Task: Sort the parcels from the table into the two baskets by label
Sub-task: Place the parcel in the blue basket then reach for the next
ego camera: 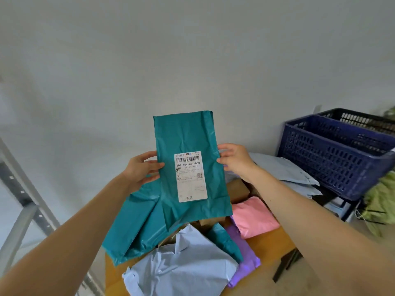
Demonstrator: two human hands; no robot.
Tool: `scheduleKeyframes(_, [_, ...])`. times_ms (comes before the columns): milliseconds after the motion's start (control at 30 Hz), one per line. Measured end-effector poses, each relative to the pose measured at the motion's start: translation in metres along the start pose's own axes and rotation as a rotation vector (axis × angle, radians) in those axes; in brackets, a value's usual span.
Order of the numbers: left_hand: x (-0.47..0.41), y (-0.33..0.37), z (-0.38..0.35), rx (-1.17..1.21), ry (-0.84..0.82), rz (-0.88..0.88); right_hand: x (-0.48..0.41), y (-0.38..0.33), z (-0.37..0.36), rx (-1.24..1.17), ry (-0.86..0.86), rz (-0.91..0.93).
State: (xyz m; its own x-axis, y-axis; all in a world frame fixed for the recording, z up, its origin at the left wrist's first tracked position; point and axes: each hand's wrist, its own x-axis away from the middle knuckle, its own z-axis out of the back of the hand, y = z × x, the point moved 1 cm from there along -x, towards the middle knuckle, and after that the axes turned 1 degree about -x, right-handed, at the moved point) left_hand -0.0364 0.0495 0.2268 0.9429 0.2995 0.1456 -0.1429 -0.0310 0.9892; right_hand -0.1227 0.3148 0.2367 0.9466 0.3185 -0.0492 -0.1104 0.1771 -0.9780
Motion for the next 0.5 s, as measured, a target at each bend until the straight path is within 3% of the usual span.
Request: scheduleKeyframes(500, [0.001,-0.001,-0.22,-0.115,-0.332,-0.03,0.105,0.04,0.191,0.083,0.349,-0.078])
